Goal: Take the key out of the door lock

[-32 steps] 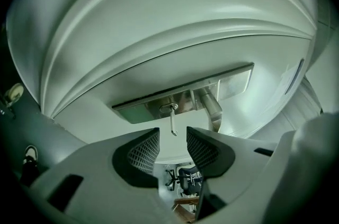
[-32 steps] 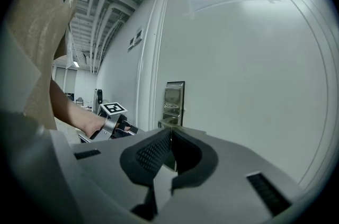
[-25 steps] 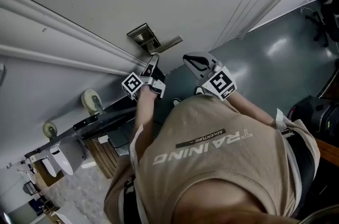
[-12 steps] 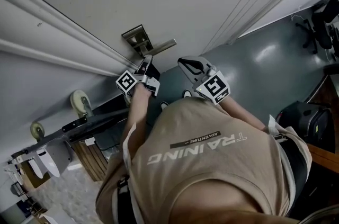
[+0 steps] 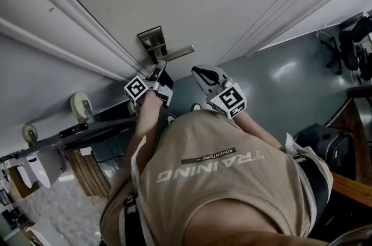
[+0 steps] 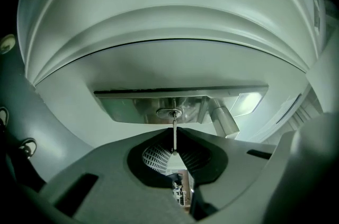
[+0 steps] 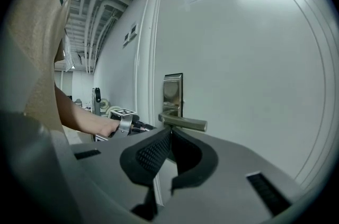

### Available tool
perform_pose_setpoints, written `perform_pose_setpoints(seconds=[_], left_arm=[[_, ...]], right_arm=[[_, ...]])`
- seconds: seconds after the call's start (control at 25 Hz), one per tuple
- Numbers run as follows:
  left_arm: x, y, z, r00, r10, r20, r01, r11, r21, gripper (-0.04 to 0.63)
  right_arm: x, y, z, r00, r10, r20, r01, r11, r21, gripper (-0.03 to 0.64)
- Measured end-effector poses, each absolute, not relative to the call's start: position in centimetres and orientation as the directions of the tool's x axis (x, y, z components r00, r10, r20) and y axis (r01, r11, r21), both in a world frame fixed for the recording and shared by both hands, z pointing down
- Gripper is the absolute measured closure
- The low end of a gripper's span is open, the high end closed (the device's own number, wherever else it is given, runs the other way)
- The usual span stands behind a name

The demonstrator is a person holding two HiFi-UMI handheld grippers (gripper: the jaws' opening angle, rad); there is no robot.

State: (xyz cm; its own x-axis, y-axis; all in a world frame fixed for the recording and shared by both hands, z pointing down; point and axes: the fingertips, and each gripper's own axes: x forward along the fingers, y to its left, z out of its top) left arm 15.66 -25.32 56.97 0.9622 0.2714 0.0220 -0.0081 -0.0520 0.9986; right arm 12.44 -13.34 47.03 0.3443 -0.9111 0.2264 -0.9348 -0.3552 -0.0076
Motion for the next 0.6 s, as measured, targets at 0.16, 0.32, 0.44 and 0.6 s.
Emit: perform_pose_setpoints(seconds=[0.16,0.32,0.44,0.6], left_arm=[[15.76,-25.35,57.15,0.957,0.284,0.063,-0.045,-0.07,0.997,0.571],[15.75,-25.3,57.15,0.963,0.26,0.071,-0.054,-0.072,0.996,0.571],[15.64,-25.29,57.13,0.964,0.256,0.067,-0.05,-0.07,0.996,0.572],[15.63,-25.3,57.14,0.964,0.257,0.068,-0.052,-0.069,0.996,0.572]], right_arm=[[12.05,-13.57,47.36,0.335,-0.913,0.232,-0.937,-0.348,-0.014,0.601],[11.83,-13.25,47.83,0.347,-0.906,0.241,-0.931,-0.363,-0.026,0.601],[11.73,-13.13,47.79,0.354,-0.904,0.241,-0.929,-0.37,-0.024,0.601],[11.55,-13.04,47.65,0.366,-0.898,0.245,-0.924,-0.381,-0.015,0.601]])
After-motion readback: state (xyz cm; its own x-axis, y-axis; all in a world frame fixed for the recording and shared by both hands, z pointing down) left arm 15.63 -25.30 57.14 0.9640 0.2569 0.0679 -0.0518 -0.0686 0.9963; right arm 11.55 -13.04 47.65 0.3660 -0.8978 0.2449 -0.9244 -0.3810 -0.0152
